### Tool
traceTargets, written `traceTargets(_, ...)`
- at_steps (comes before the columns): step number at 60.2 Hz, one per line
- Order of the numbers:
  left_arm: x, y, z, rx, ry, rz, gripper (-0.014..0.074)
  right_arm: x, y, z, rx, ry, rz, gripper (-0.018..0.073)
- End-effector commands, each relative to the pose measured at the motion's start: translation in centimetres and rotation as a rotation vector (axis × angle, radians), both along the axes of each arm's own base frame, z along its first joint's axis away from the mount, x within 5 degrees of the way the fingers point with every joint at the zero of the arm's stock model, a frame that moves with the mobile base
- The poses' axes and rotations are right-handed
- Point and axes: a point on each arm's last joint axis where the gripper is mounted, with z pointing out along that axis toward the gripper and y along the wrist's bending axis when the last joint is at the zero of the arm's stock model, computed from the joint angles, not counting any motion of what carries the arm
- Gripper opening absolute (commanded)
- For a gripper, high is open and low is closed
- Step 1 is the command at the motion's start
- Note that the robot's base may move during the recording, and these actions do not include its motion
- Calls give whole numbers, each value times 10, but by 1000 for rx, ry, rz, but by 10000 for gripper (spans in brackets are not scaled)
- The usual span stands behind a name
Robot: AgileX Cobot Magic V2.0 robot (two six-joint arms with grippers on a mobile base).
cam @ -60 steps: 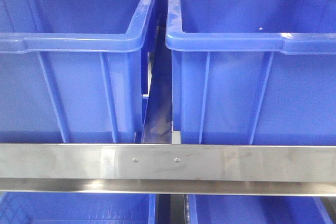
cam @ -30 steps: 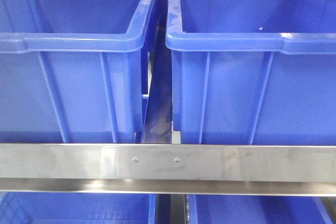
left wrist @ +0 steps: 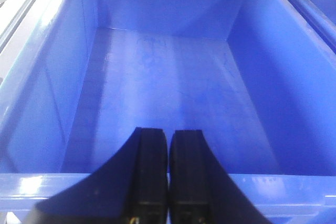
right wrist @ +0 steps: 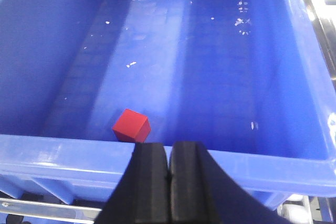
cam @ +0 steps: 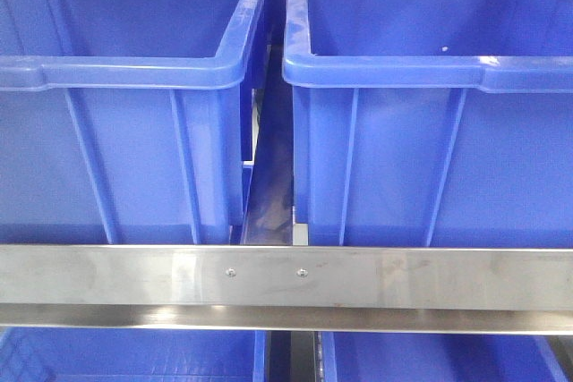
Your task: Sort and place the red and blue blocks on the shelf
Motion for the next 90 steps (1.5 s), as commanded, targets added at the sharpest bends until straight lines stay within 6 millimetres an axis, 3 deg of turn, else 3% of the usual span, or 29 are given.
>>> traceTargets(1, 2, -2, 18, -43, -116, -13, 128, 2, 1, 18, 15, -123, 6, 57)
traceTargets(90, 2, -2, 18, -43, -116, -13, 128, 2, 1, 18, 15, -123, 6, 57)
